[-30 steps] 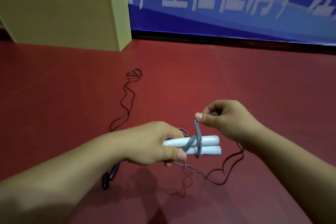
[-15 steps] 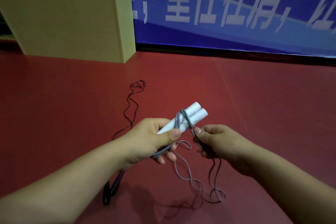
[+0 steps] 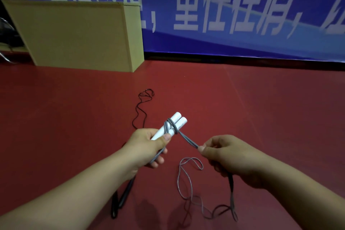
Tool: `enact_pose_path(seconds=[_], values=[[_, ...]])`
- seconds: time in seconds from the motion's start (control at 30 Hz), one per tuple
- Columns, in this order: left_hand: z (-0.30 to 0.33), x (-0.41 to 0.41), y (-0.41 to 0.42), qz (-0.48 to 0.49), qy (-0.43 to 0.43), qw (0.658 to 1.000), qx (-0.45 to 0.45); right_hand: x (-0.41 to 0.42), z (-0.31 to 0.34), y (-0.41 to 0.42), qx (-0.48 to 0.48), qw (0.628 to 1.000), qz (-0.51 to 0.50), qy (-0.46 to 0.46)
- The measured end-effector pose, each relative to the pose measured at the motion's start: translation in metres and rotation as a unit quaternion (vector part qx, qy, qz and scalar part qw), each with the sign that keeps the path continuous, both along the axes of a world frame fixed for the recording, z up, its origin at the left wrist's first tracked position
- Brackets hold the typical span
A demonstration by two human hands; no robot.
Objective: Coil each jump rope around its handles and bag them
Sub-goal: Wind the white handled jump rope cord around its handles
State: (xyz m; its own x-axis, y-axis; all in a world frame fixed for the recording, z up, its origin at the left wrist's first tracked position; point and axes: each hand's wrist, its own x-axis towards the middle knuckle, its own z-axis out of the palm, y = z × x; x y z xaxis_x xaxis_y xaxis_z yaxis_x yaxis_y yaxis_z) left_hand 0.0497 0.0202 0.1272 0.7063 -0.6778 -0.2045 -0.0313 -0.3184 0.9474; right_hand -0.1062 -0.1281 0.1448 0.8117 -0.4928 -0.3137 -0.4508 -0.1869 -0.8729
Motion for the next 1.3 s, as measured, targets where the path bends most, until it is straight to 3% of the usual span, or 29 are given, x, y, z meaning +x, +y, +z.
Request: enact_pose_path(seconds=[0.23,0.4,0.57,0.8,1.0,1.07,1.13,1.2,1.3], values=[[-0.005,-0.002,0.001,-0.066,-0.135,0.985,0.082,-0.005,0.003,0.01,-0.077,0.996,0.045,-0.033],[0.0,-0.009,0.003,-0.184,-0.233,0.942,0.155,-0.007,0.003,0.005,-0.126,0.989,0.016,-0.075],[0.009,-0.02,0.001,-0.266,-0.259,0.918,0.137,-0.008,0.0,-0.008,-0.231,0.967,-0.038,-0.098],[0.017,-0.027,0.006,-0.352,-0.188,0.908,0.129,-0.016,0.0,-0.015,-0.192,0.975,-0.032,-0.105],[0.026,-0.029,0.01,-0.364,-0.106,0.921,0.093,-0.017,0.009,-0.015,0.026,0.994,-0.025,-0.107],[0.03,-0.031,0.01,-0.376,-0.063,0.922,0.07,-0.017,0.011,-0.014,0.134,0.986,-0.022,-0.101],[0.035,-0.031,0.011,-0.387,-0.018,0.921,0.035,-0.015,0.01,-0.013,0.183,0.978,-0.012,-0.102],[0.037,-0.03,0.012,-0.391,0.011,0.92,0.003,-0.014,0.01,-0.01,0.183,0.978,0.004,-0.099],[0.037,-0.03,0.013,-0.37,0.036,0.928,-0.031,-0.009,0.011,-0.004,0.109,0.989,0.074,-0.059]])
